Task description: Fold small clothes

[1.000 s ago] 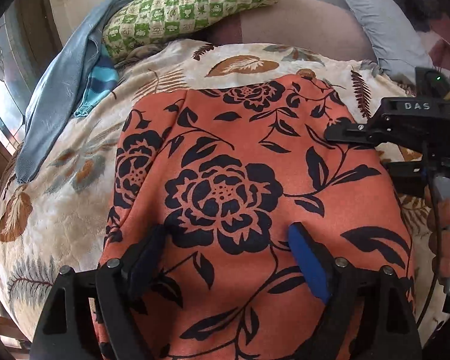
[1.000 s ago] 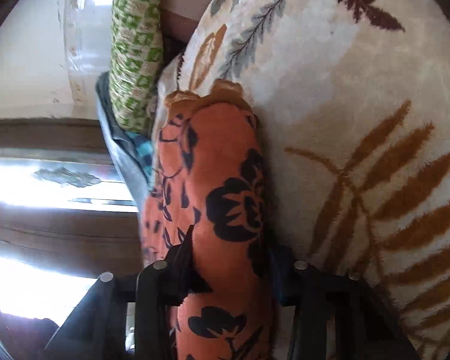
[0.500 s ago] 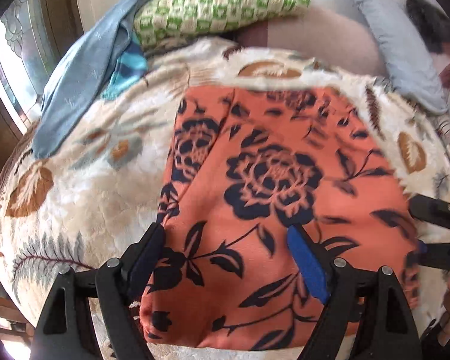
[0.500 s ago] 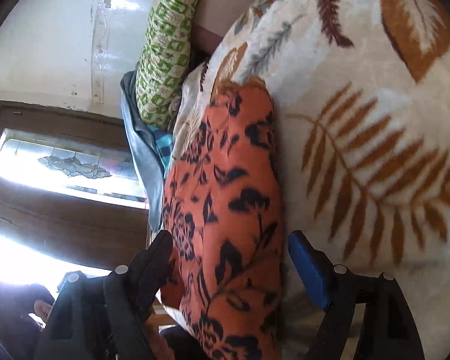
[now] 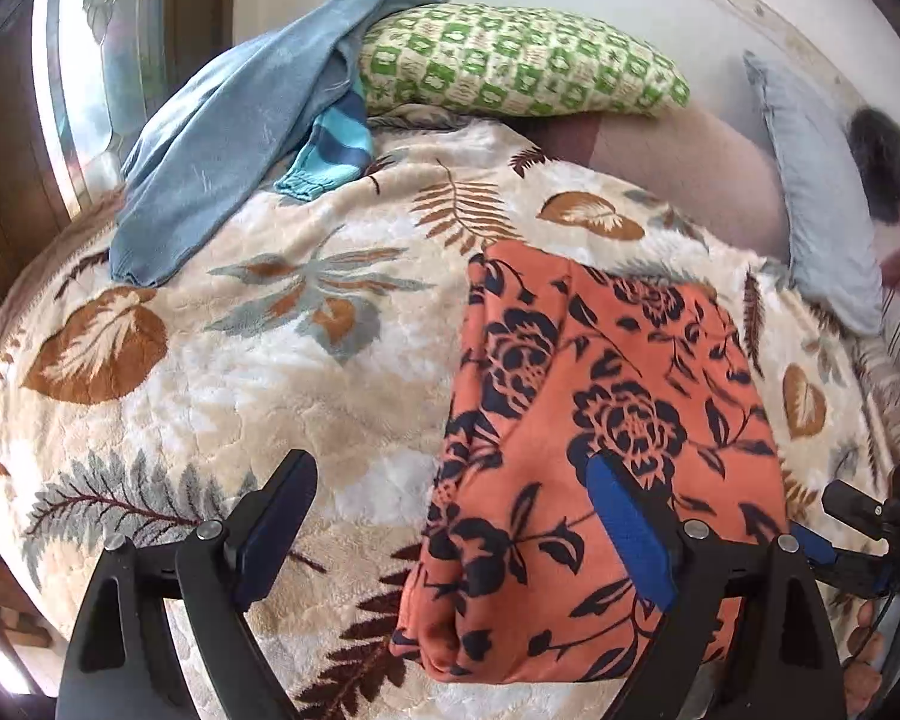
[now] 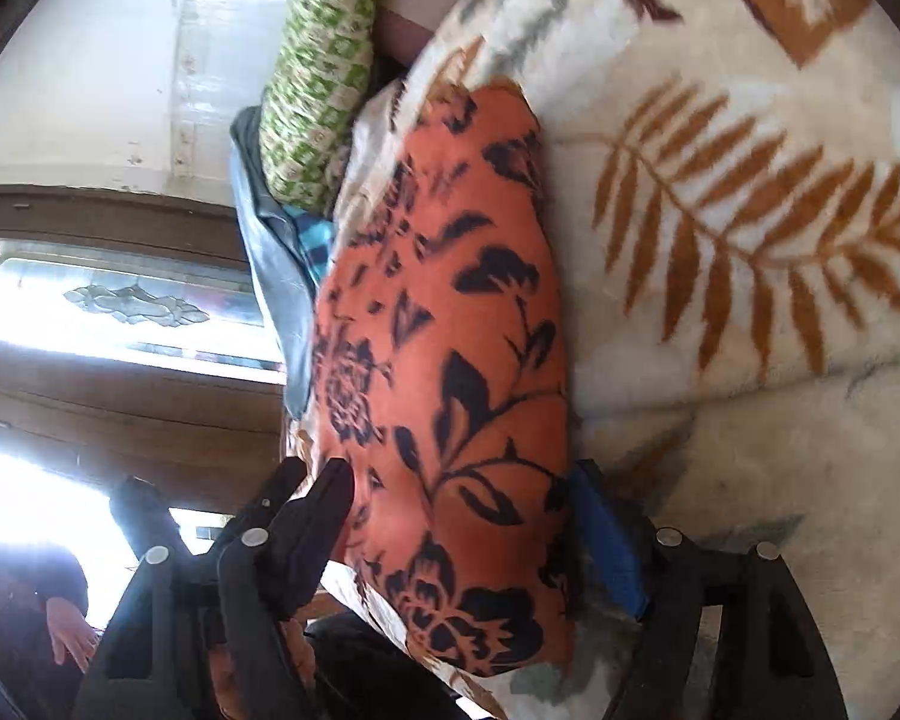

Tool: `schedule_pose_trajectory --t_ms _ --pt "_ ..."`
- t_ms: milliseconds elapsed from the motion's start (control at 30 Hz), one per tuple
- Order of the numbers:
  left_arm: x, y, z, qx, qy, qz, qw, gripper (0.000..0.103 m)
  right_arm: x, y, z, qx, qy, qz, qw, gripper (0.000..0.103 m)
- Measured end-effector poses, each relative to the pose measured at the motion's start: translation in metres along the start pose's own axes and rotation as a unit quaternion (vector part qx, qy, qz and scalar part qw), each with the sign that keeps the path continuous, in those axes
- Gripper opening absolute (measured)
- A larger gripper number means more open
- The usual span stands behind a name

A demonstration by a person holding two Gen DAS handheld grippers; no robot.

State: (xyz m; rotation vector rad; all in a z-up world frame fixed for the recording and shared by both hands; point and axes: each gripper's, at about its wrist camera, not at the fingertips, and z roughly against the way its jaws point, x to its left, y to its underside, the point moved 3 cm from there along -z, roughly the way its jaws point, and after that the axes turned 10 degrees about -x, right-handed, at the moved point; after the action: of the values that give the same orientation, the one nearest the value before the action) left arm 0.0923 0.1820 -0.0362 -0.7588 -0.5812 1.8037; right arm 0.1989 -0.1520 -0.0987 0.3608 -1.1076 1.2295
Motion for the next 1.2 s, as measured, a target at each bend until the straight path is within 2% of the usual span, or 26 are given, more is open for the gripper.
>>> schedule_pose_trajectory --t_ms 33,100,133,233,267,300,333,367,433,500,633,733,800,900,1000,1033,1067,1100,1133,1200 --pt "0.009 -0.004 -0.007 0.017 0.028 0.024 0.9992 0.092 0.003 -0.009 0.003 -0.011 -0.002 0.011 1.0 0.078" --pt "0.021 -0.007 -0.03 0.062 0.081 0.077 0.9917 0.092 0.001 -0.024 -0.004 -0.01 -0.002 0.008 1.0 0.078" --pt "0.026 -0.006 -0.043 0.08 0.09 0.095 0.9881 0.092 -0.002 -0.029 -0.013 -0.004 0.003 0.003 1.0 0.078" --pt "0.019 0.008 -0.08 0.141 0.127 0.108 0.976 0.091 -0.014 -0.031 -0.054 0.037 -0.002 -0.01 0.999 0.078" --pt "0.018 0.01 -0.083 0.135 0.119 0.106 0.978 0.089 -0.019 -0.025 -0.067 0.055 0.001 -0.016 0.998 0.077" --pt "0.014 0.008 -0.079 0.123 0.118 0.093 0.9809 0.075 -0.018 -0.021 -0.075 0.062 0.014 0.004 0.998 0.07" --pt "0.006 0.007 -0.076 0.124 0.142 0.078 0.979 0.026 -0.013 -0.017 -0.079 0.062 0.033 0.031 0.997 0.053" --pt "0.002 0.005 -0.076 0.129 0.14 0.074 0.9789 0.026 -0.009 -0.016 -0.078 0.062 0.037 0.044 0.996 0.046" --pt "-0.007 0.001 -0.072 0.12 0.119 0.056 0.9841 0.022 0.005 -0.018 -0.074 0.061 0.051 0.079 0.994 0.04" --pt "-0.025 -0.007 -0.059 0.095 0.117 0.028 0.9882 0.021 0.028 -0.021 -0.067 0.051 0.056 0.114 0.991 0.039" --pt "-0.07 -0.039 -0.015 0.031 0.163 -0.024 0.9859 0.021 0.064 -0.038 -0.023 0.016 0.055 0.158 0.986 0.038" --pt "-0.106 -0.06 0.007 -0.007 0.19 -0.044 0.9807 0.021 0.08 -0.052 0.022 -0.019 0.052 0.174 0.983 0.038" --pt "-0.127 -0.066 0.005 -0.014 0.198 -0.044 0.9791 0.022 0.079 -0.061 0.05 -0.036 0.054 0.173 0.983 0.038" --pt "-0.152 -0.053 -0.013 0.004 0.205 -0.04 0.978 0.024 0.053 -0.071 0.079 -0.048 0.057 0.149 0.986 0.038" --pt "-0.166 -0.014 -0.054 0.038 0.173 -0.038 0.9835 0.03 0.001 -0.07 0.077 -0.024 0.067 0.112 0.991 0.042" --pt "-0.17 0.004 -0.073 0.062 0.151 -0.044 0.9856 0.044 -0.023 -0.066 0.072 -0.018 0.078 0.089 0.993 0.048" --pt "-0.171 0.024 -0.092 0.094 0.127 -0.062 0.9855 0.049 -0.049 -0.059 0.064 -0.004 0.103 0.071 0.992 0.053" --pt "-0.17 0.041 -0.108 0.118 0.106 -0.076 0.9844 0.053 -0.074 -0.051 0.06 0.012 0.147 0.057 0.987 0.058" --pt "-0.166 0.048 -0.109 0.108 0.106 -0.072 0.9859 0.06 -0.089 -0.042 0.058 0.017 0.174 0.049 0.983 0.068" --pt "-0.158 0.042 -0.097 0.075 0.074 -0.079 0.9913 0.076 -0.088 -0.038 0.07 -0.014 0.146 0.051 0.988 0.069"
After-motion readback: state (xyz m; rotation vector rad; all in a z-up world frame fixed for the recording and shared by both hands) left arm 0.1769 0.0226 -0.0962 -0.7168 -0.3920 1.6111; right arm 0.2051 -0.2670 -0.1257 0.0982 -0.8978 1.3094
